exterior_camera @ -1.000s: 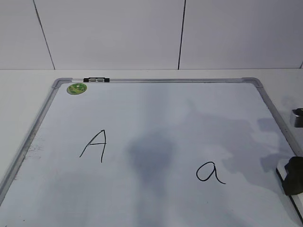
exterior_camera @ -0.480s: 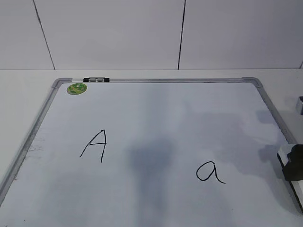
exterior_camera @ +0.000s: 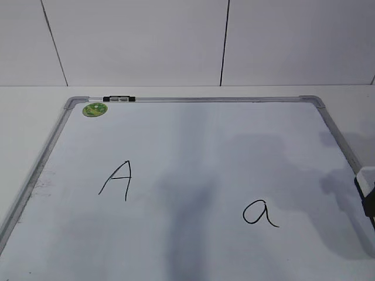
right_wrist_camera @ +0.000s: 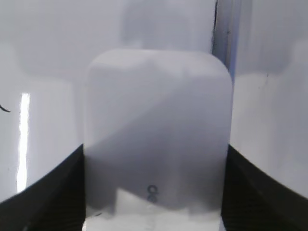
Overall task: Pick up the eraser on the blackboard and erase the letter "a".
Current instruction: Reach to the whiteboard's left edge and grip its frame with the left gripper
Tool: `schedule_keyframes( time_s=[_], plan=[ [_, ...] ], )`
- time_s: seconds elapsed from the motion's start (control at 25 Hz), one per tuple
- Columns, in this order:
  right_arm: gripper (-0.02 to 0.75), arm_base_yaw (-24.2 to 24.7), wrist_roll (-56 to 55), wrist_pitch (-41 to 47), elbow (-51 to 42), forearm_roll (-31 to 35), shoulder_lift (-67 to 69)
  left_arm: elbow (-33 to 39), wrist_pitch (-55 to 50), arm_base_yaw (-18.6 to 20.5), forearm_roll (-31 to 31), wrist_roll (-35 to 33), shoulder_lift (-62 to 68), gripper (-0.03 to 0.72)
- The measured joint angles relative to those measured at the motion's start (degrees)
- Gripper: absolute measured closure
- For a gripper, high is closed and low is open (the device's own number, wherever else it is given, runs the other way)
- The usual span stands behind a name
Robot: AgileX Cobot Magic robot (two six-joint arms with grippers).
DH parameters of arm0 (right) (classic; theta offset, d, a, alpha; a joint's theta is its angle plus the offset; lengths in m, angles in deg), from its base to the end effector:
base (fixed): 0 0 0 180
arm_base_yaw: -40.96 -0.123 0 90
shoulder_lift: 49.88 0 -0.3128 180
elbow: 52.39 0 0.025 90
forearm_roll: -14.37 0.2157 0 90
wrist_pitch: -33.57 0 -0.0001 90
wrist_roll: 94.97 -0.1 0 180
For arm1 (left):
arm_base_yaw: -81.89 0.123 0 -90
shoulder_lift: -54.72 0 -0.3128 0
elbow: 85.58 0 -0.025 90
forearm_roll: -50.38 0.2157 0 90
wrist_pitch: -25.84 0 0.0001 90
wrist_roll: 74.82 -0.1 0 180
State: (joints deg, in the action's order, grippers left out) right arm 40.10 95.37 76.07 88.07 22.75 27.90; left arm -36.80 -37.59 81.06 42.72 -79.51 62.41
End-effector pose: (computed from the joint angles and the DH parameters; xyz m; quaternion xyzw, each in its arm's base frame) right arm 0.1715 0.0124 0.2587 -0.0516 0.9815 0.0434 0.1789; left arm -0.0580 -0.0111 0.2556 0.0456 0.8625 -0.0498 0.5016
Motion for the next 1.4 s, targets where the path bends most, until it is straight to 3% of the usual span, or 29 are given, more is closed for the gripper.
schedule_keyframes(
  time_s=[0.32, 1.12, 1.4],
  plan=[
    [0.171, 0.0, 0.0, 7.7, 1.5, 2.8, -4.0, 0.0, 0.0, 0.0, 0.0, 0.0, 0.0, 0.191],
    [0.171, 0.0, 0.0, 15.6, 1.7, 5.7, -10.9, 0.0, 0.0, 0.0, 0.0, 0.0, 0.0, 0.191],
    [0.171, 0.0, 0.3, 17.1, 1.7, 5.3, -13.2, 0.0, 0.2, 0.0, -4.9, 0.0, 0.0, 0.191]
  ],
)
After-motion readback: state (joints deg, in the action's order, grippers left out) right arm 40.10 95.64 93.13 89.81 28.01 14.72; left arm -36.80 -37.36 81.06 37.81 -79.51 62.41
